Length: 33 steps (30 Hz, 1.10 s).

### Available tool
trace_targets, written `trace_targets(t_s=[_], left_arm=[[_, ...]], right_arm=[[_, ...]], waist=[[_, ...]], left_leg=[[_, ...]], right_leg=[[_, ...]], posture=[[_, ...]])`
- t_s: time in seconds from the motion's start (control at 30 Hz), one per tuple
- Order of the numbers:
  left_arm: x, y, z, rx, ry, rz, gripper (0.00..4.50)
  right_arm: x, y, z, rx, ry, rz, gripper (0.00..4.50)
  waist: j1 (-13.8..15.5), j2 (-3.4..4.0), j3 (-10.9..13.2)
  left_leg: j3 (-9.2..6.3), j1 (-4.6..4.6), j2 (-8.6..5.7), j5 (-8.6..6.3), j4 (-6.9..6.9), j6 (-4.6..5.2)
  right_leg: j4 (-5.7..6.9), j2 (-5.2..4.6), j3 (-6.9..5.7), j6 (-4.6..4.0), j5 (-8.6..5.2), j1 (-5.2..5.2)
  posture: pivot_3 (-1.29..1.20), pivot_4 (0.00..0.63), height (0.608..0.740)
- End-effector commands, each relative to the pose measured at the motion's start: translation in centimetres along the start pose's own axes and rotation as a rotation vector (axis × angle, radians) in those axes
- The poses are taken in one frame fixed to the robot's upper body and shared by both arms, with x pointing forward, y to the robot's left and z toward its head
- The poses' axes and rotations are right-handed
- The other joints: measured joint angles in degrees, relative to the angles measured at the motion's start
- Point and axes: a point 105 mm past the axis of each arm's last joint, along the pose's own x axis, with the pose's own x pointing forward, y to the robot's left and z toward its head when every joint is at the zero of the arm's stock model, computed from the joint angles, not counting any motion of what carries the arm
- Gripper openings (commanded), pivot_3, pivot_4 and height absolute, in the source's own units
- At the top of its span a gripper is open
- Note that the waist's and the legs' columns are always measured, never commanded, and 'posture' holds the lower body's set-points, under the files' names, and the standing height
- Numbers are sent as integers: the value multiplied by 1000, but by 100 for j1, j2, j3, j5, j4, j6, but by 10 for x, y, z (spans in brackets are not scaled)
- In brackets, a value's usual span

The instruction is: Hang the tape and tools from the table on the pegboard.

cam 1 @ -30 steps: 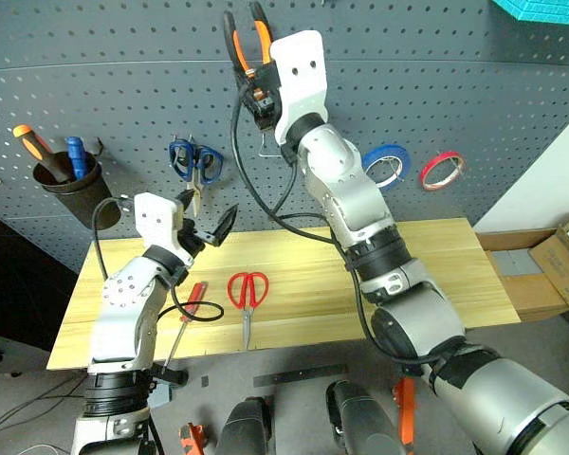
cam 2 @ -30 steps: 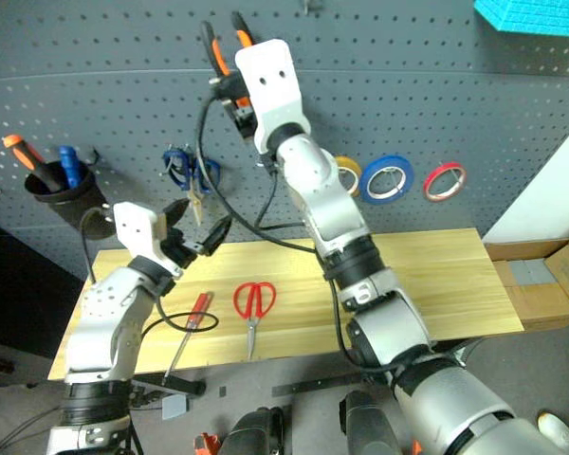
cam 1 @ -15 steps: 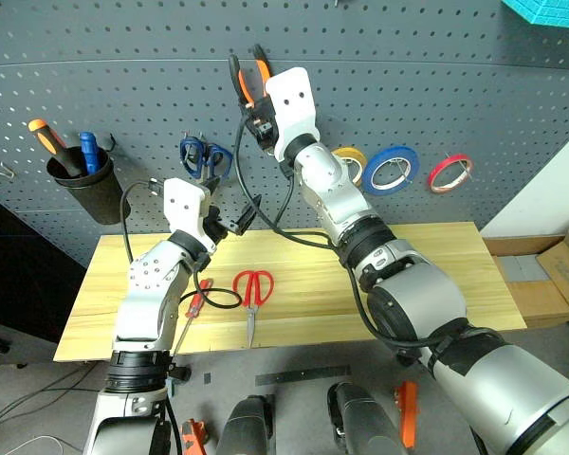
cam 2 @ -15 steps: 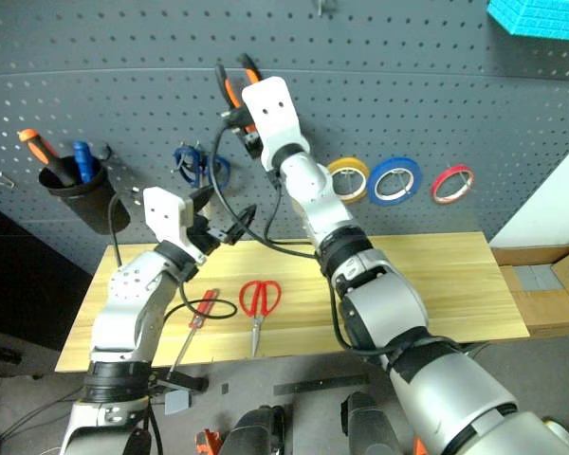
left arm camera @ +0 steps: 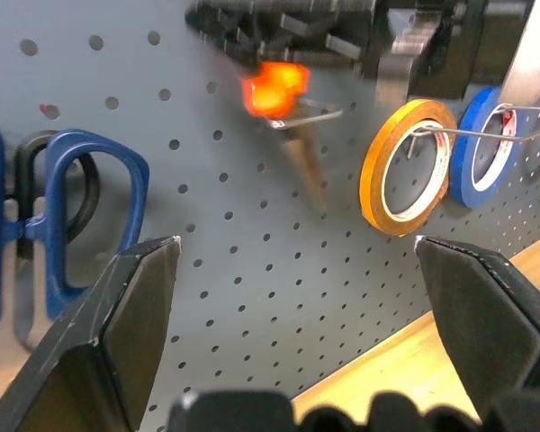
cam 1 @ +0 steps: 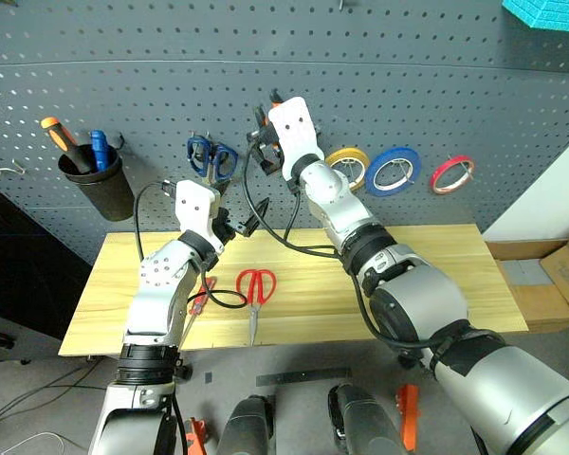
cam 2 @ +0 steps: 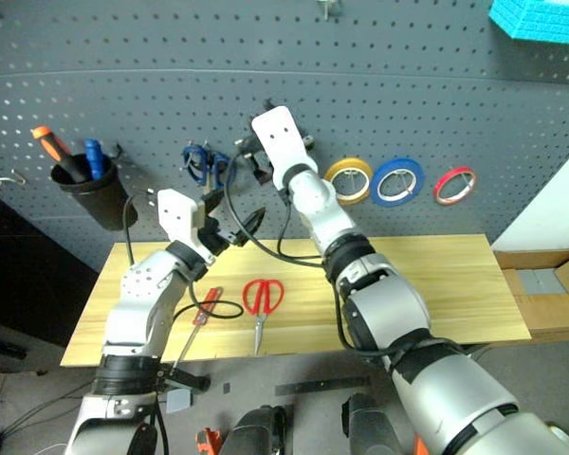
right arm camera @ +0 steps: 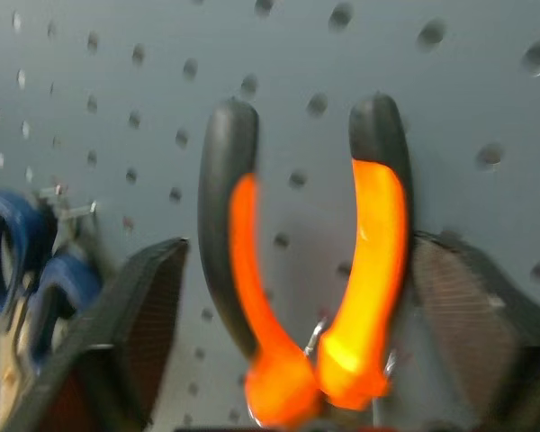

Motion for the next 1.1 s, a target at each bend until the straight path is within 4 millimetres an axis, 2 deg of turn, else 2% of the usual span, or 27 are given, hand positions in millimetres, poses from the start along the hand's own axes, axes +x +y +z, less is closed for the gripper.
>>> trace_targets(t_s=[0.03, 0.2, 0.33, 0.53, 0.6, 0.67, 0.8, 0.9, 1.1], left_arm=[[7, -3, 13, 25, -53, -16, 4500], [9, -9, 9, 9, -36, -28, 4500], [4, -14, -1, -4, 13, -22, 4500], [-21, -25, -41, -46, 257, 10, 4500], [-35, -29, -60, -54, 376, 33, 4500], [-47, -35, -77, -77, 483, 47, 4500], [-70, -46, -109, -105, 708, 73, 4500], [-83, -49, -123, -165, 806, 111, 4500], [-88, -42, -142, -207, 912, 198, 4500]], right_arm=[[-4, -23, -13, -1, 61, -71, 4474], [-11, -23, -29, -21, 152, -30, 4474], [-24, -18, -37, -19, 205, 32, 4474], [-74, 9, -25, 34, 223, 272, 4474], [-100, 23, -19, 111, 237, 386, 4474], [-124, 31, -19, 133, 268, 475, 4474], [-156, 38, -24, 160, 344, 563, 4474], [-165, 40, -27, 182, 385, 579, 4474], [-169, 44, -28, 184, 410, 587, 4474]], waist=[[40, 0, 0], [49, 0, 0], [37, 0, 0], [7, 1, 0], [6, 2, 1], [-7, 3, 1], [-30, 4, 2], [-66, 4, 2], [-97, 4, 2]], left_leg=[[1, 0, 0, 13, 0, 2], [16, -2, 0, 34, -1, 15], [22, -10, 3, 32, -11, 13], [-7, -45, 7, 19, -15, -3], [-9, -53, 6, 18, -12, -3], [-14, -54, 6, 18, -11, -3], [-29, -48, 6, 19, 0, -2], [-28, -9, 6, 22, 0, 0], [-24, -3, 9, 22, -3, -1]], right_leg=[[-2, 1, -2, -6, 10, 2], [-10, 8, 1, -6, 32, 3], [-6, 9, 3, -7, 32, -8], [-19, 8, 0, -6, 31, -40], [-18, 8, -1, -5, 31, -46], [-15, 8, -3, -4, 30, -49], [-17, 15, -13, 6, 22, -35], [-20, 19, -8, 23, 4, 2], [-17, 30, -5, 21, 3, 1]], posture=[[-35, 156, 740], [-62, 153, 740], [-69, 155, 740], [-79, 169, 740], [-82, 173, 740], [-85, 175, 740], [-96, 180, 740], [-109, 183, 740], [-122, 186, 740]])
